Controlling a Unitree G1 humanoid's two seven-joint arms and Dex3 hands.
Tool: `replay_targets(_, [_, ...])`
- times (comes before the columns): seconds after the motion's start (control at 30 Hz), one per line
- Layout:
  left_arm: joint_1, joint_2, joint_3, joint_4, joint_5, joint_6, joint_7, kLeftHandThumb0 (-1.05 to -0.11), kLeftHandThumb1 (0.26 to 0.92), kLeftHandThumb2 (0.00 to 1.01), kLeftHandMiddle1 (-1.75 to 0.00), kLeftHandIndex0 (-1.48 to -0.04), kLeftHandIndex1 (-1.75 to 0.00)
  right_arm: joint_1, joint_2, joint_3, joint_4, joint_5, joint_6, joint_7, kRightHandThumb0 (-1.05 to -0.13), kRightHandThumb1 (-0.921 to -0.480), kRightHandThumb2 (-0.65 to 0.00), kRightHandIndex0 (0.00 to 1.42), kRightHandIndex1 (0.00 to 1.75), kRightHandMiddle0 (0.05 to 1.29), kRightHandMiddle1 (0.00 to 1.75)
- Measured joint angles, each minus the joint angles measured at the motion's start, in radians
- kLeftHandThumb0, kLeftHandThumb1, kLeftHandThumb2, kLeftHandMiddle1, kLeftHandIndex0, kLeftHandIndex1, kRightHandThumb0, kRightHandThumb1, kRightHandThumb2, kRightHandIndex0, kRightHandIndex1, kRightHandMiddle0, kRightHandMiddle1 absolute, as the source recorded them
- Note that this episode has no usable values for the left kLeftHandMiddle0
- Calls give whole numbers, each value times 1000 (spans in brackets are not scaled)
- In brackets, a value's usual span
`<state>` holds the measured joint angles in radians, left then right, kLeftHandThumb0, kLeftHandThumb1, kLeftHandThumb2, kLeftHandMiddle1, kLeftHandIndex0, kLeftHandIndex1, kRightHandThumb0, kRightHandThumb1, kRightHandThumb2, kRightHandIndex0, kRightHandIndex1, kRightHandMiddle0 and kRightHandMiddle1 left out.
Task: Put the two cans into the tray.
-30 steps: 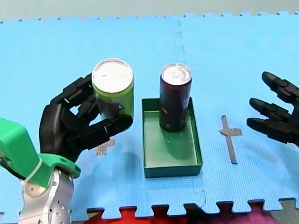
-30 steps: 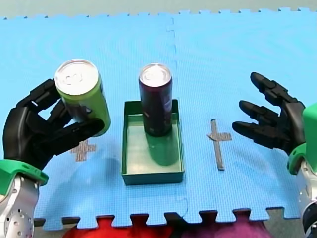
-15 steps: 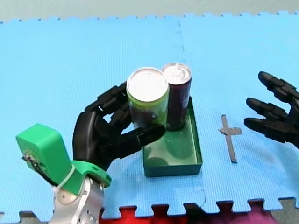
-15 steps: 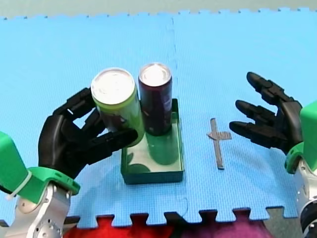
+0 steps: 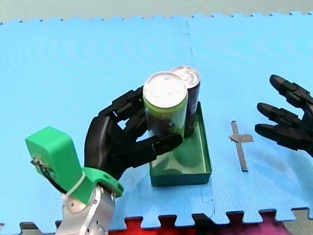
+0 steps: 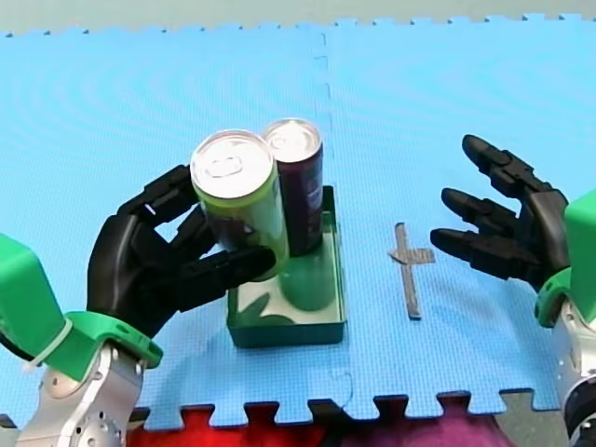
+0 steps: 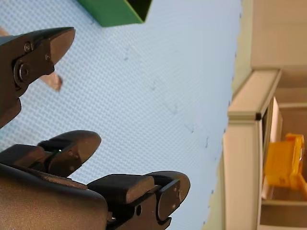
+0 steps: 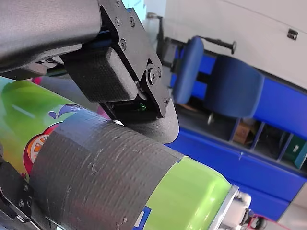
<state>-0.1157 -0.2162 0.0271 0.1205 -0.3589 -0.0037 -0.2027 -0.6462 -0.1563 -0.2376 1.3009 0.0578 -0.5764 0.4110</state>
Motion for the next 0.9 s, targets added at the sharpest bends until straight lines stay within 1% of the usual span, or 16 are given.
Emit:
replay_targets(0.33, [-1,0,-10,-11,1,19,15,-408,747,0,-3,-1286,-1,0,1,2,-2,0,0,-1,-750,-708,-1,509,0,363,0])
replay_targets(0.53, [-2,-1,-21,-14,2,25,20,-407,743,0,-2,-1285,0,0,1,3,-2,0,-2,-7,-755,-711,-1,509,0,361,0])
replay_targets(0.73, [-3,-1,-27,-6,2,26,17,-403,741,0,-2,-1280,0,0,1,4,-2,-1,-4,-17,-761,-713,-1,511,1,362,0])
replay_targets(0.9, [-4,-1,-29,7,16,26,22,-399,741,0,-1,-1276,0,0,1,5,-2,-1,-5,-17,-765,-714,-1,511,0,362,0])
